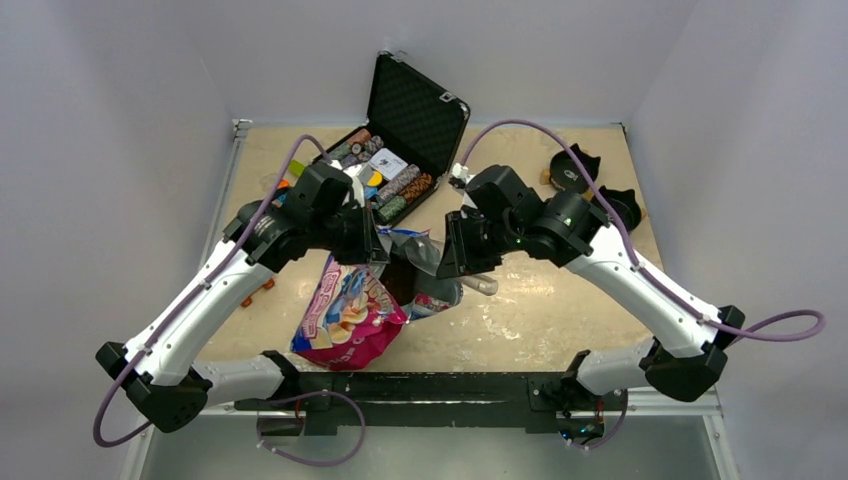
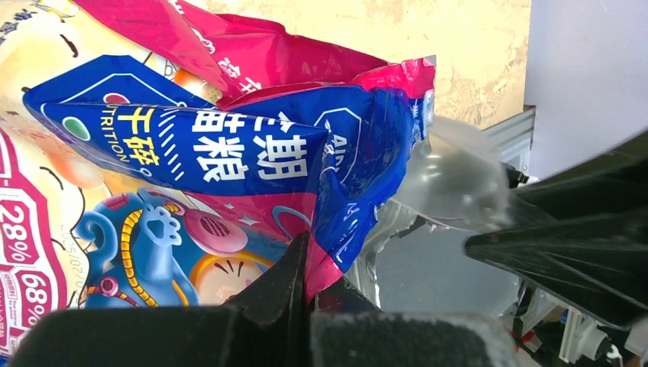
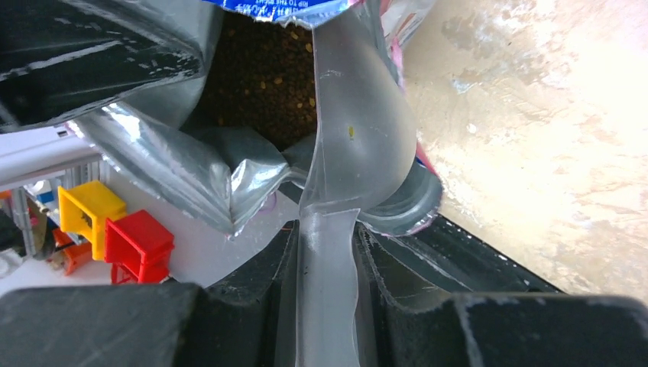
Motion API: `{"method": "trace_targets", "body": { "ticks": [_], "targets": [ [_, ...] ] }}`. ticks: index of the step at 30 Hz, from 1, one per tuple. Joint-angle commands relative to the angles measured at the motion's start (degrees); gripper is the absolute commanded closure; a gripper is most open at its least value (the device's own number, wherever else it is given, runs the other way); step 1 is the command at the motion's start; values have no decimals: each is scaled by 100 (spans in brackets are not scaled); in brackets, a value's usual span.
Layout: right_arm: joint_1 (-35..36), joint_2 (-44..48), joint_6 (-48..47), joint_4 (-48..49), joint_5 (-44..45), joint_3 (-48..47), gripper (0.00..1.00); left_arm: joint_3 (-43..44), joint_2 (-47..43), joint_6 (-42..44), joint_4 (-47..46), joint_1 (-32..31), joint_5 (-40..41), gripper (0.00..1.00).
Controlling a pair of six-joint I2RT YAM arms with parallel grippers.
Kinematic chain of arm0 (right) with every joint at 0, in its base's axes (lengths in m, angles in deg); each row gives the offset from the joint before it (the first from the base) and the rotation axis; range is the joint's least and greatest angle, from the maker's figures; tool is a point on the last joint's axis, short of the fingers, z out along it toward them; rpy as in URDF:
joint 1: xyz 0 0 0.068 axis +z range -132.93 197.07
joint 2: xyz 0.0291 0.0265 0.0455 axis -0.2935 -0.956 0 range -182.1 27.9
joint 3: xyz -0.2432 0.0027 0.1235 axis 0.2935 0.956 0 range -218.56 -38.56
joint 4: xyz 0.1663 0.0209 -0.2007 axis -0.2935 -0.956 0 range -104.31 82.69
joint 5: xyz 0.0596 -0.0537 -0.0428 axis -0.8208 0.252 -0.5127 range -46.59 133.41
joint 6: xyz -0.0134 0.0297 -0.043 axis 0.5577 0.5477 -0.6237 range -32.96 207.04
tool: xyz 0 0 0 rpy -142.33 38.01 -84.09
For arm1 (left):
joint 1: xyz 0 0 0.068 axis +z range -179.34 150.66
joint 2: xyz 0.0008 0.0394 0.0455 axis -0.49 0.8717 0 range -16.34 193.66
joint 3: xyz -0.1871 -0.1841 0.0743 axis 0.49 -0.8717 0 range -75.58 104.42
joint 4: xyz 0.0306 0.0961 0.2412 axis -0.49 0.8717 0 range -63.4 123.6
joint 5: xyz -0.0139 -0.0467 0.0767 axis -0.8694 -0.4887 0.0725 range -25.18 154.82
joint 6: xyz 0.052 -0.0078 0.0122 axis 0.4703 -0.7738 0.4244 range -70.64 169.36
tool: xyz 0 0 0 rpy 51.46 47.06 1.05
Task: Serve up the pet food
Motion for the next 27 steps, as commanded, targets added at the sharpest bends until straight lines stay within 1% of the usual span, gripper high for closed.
{"method": "trace_targets", "body": {
  "ticks": [1, 3, 7, 10, 11, 14, 16, 20, 23, 24, 25, 27],
  "targets": [
    [40, -13, 225, 1257, -218, 633, 100, 342, 112, -227, -593, -50, -1074, 100],
    [121, -142, 153, 1227, -493, 716, 100, 369, 204, -263, -721, -48, -1300, 100],
    [180, -486, 123, 874, -591, 680, 100, 411, 297, -319, -912, -49, -1545, 100],
    [92, -763, 123, 593, -282, 460, 100, 367, 329, -392, -993, -48, -1694, 100],
    [37, -897, 69, 390, -197, 336, 100, 327, 332, -426, -1027, -52, -1734, 100],
    [-28, -1277, -242, -371, 447, -1, 100, 78, 265, -553, -1127, -53, -1824, 100],
    [-25, -1318, -563, -405, 642, 154, 100, -65, 255, -587, -1113, -50, -1811, 100],
    [99, -1393, -748, 257, 314, 855, 100, -294, 345, -847, -1311, -46, -1846, 100],
    [489, -2253, -731, 1148, 186, 832, 100, -577, 569, -1295, -1967, -46, -2108, 100],
    [585, -2531, -740, 1531, 46, 773, 100, -553, 706, -1454, -1732, -46, -1991, 100],
    [593, -2647, -663, 2167, -316, 931, 100, -480, 832, -1451, -1446, -36, -1908, 100],
    [565, -2660, -501, 3392, -861, 1216, 100, -405, 983, -1224, -1319, -37, -1851, 100]
  ]
}}
